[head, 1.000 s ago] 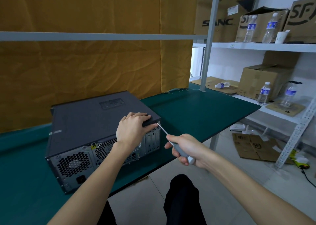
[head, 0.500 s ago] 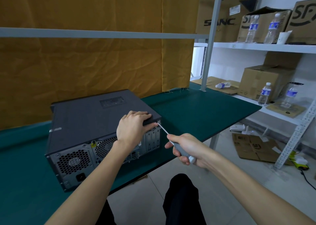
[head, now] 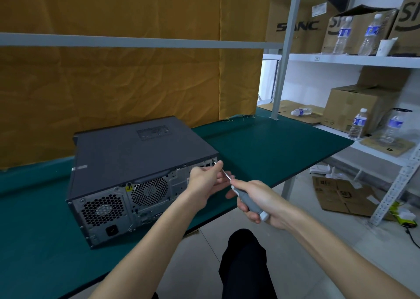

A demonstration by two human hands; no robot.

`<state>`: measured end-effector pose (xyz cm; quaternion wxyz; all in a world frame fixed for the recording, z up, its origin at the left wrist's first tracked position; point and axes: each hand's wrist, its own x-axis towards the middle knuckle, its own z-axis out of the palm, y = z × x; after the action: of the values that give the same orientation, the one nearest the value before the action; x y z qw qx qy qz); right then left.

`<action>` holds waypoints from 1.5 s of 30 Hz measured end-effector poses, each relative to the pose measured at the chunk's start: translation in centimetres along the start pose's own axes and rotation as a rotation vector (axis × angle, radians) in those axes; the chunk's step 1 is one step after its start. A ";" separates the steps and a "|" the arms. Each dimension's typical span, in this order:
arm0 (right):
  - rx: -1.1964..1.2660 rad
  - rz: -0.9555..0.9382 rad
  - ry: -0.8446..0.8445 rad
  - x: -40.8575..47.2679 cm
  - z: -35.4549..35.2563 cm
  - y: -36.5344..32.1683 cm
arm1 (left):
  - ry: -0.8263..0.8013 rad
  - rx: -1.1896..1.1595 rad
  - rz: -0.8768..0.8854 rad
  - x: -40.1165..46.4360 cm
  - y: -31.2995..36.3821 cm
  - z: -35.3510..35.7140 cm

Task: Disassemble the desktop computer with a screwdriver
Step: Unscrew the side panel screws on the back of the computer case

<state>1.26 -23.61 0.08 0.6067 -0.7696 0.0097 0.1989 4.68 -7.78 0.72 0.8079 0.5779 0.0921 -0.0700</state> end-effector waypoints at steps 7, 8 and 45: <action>0.007 -0.006 0.007 0.5 0.9 -0.1 | 0.044 -0.237 0.038 1.2 -0.5 -0.3; 0.011 -0.008 0.009 0.6 1.1 -0.2 | 0.039 -0.243 0.039 1.4 -0.6 -0.5; 0.028 0.053 0.043 1.1 1.7 -2.9 | -0.032 -0.119 -0.010 1.3 0.0 0.6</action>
<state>2.48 -21.06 2.12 0.6115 -0.7646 0.0458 0.1982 5.99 -8.39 0.60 0.8418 0.5271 0.0862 -0.0778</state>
